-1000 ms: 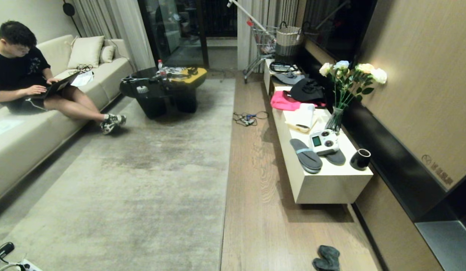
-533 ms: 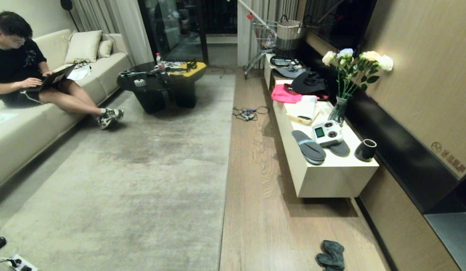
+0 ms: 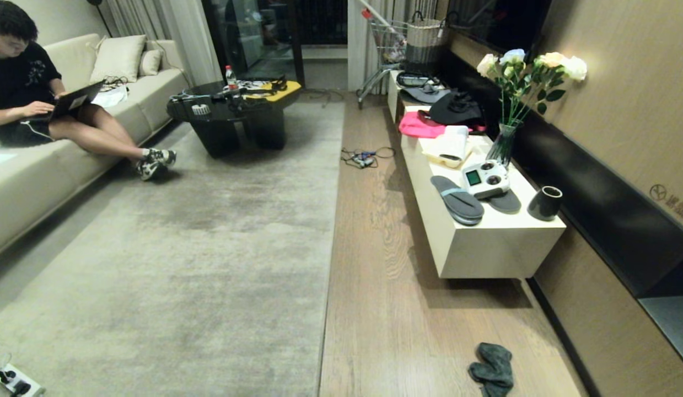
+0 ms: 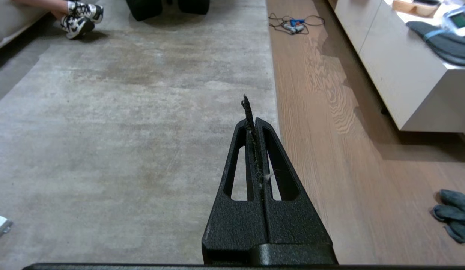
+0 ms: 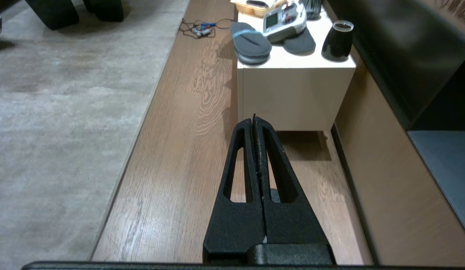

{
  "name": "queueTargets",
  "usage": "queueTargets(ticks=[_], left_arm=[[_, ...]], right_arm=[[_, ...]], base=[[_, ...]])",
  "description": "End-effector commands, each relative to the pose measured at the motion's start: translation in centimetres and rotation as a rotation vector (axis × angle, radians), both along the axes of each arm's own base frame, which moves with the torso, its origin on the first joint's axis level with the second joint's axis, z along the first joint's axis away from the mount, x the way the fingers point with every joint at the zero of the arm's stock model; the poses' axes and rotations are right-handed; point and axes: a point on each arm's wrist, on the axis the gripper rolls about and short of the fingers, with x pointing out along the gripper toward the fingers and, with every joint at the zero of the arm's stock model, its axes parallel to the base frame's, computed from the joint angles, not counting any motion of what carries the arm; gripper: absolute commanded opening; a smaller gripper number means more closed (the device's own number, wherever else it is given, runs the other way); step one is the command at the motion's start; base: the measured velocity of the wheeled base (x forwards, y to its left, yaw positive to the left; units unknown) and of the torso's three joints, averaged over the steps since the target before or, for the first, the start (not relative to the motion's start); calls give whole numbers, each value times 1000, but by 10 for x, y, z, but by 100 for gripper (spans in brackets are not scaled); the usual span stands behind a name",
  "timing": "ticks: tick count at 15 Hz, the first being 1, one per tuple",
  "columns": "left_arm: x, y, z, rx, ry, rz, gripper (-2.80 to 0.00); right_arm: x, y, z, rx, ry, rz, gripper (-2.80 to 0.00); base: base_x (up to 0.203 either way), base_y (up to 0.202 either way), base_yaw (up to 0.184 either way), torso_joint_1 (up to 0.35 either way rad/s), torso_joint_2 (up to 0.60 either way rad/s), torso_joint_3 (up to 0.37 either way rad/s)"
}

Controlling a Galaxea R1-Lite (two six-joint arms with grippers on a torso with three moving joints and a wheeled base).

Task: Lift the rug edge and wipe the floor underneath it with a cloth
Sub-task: Pick up the rag

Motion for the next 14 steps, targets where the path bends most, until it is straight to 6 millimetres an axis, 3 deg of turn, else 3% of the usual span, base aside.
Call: queueTargets(ticks=[1,7,14], left_arm=[[0,0,0,0,0,1,-280],[0,0,0,0,0,1,-280],[0,0,0,0,0,1,-280]], right_arm=[[0,0,0,0,0,1,-280],[0,0,0,0,0,1,-280],[0,0,0,0,0,1,-280]], base=[[0,0,0,-37,452,399],[0,0,0,-12,425,420],[0,0,0,0,23,28]])
